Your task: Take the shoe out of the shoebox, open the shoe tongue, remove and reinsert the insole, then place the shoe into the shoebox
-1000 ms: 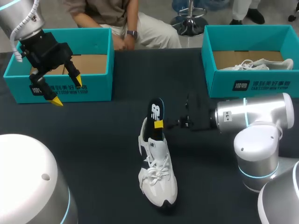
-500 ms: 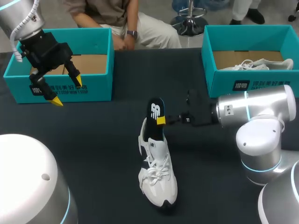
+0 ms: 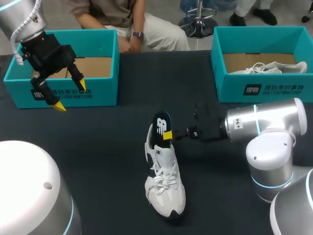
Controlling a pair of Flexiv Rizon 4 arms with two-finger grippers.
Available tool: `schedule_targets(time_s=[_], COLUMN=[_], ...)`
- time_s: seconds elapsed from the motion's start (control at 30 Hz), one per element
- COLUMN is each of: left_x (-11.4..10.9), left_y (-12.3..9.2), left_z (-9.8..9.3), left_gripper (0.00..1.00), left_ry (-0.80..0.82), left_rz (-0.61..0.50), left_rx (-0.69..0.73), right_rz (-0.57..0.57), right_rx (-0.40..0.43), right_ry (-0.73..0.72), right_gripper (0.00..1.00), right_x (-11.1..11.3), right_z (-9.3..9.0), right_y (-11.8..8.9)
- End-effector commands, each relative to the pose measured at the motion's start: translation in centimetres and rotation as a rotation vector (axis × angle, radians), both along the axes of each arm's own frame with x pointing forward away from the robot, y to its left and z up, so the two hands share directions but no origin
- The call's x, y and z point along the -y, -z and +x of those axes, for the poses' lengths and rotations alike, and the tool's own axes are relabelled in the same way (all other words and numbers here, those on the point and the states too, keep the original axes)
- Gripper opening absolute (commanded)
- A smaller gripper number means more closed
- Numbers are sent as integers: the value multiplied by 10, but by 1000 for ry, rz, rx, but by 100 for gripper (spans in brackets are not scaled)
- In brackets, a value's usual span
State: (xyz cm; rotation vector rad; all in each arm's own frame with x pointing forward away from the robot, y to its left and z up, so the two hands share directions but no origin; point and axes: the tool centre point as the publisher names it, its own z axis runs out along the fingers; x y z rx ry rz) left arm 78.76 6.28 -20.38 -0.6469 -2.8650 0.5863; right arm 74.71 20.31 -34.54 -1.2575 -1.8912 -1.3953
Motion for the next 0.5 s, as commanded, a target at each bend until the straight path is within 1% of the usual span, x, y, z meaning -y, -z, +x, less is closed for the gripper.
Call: schedule_targets(time_s=[0.03, 0.3, 0.5], left_x=[0, 0, 0], left_y=[0, 0, 0], left_z=[0, 0, 0], left_gripper=[100, 100, 100], left_ry=[0, 0, 0], left_rz=[2, 2, 2], left_rx=[0, 0, 0], right_rz=[16, 18, 9], right_rx=[-2, -28, -32], right_ry=[23, 26, 28], right_gripper=[0, 0, 0], right_x=[-3, -4, -2], right_z=[-11, -19, -18], right_y=[9, 16, 16])
